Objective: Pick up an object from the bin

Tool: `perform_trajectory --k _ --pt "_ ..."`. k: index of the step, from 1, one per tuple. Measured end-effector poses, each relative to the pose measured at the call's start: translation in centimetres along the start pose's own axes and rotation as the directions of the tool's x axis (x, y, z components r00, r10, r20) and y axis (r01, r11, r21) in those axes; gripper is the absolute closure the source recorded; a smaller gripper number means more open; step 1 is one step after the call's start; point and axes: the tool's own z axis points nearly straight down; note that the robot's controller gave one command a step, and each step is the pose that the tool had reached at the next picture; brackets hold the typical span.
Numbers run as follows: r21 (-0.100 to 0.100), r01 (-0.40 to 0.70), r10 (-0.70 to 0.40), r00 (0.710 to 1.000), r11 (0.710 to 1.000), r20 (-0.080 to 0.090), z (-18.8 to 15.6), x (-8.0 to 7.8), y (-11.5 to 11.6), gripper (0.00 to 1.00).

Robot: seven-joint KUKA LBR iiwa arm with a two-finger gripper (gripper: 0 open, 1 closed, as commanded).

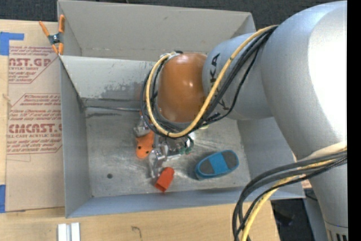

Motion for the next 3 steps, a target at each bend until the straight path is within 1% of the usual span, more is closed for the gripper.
perform_trajectory --k 1,2,3 --pt "0.001 -0.020 0.020 1.000 1.000 0.016 -0.3 -3.3 -5.3 1.00" --pt "0.001 -0.021 0.021 1.000 1.000 0.016 -0.3 -3.3 -5.3 1.00" --pt "0.003 0.171 -0.171 0.985 0.985 0.001 -14.2 2.4 -7.6 1.00"
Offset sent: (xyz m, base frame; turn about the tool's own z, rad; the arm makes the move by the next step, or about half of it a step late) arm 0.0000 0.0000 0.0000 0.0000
